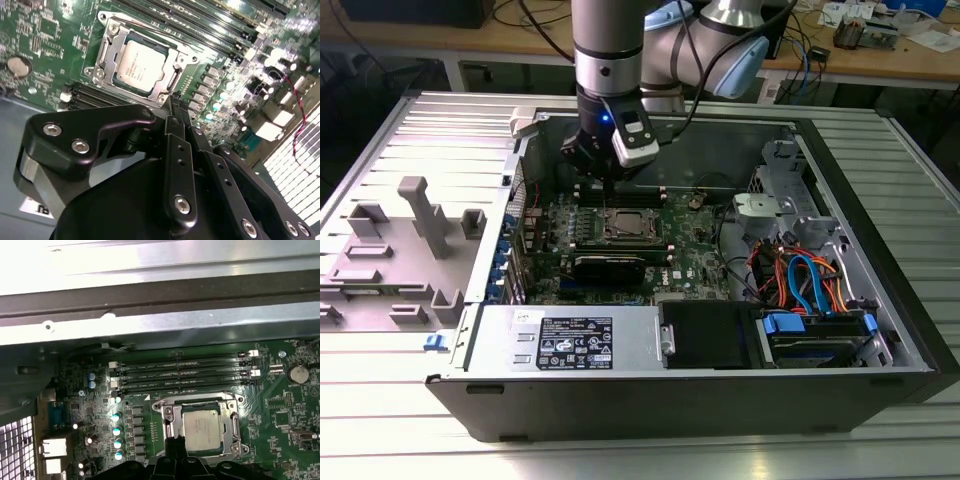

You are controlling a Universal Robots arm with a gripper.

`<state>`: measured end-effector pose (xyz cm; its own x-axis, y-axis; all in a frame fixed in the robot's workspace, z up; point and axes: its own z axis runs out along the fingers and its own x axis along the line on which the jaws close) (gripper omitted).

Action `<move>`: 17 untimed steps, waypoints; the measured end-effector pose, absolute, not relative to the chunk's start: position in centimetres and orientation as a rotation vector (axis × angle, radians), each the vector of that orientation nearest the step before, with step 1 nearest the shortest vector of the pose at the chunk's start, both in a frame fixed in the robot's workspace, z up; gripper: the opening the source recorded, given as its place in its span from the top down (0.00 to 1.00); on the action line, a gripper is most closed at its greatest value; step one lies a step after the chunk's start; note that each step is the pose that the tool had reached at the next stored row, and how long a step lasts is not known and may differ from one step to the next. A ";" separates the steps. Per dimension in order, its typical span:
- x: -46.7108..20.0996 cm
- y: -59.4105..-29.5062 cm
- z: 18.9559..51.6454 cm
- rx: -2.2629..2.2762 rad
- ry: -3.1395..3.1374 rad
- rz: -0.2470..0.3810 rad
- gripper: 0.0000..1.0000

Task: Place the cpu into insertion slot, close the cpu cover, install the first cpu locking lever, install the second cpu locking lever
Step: 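Install the first cpu locking lever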

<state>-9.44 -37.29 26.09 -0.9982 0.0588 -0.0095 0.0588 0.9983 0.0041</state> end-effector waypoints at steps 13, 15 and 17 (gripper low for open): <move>-11.0 -37.3 25.9 -0.113 3.130 0.008 0.89; -11.2 -37.3 25.9 -0.117 3.130 0.009 0.89; -11.3 -37.3 25.9 -0.124 3.130 0.010 0.89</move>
<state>-11.29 -37.27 25.89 -0.9968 -0.0788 -0.0097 -0.0788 0.9969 0.0060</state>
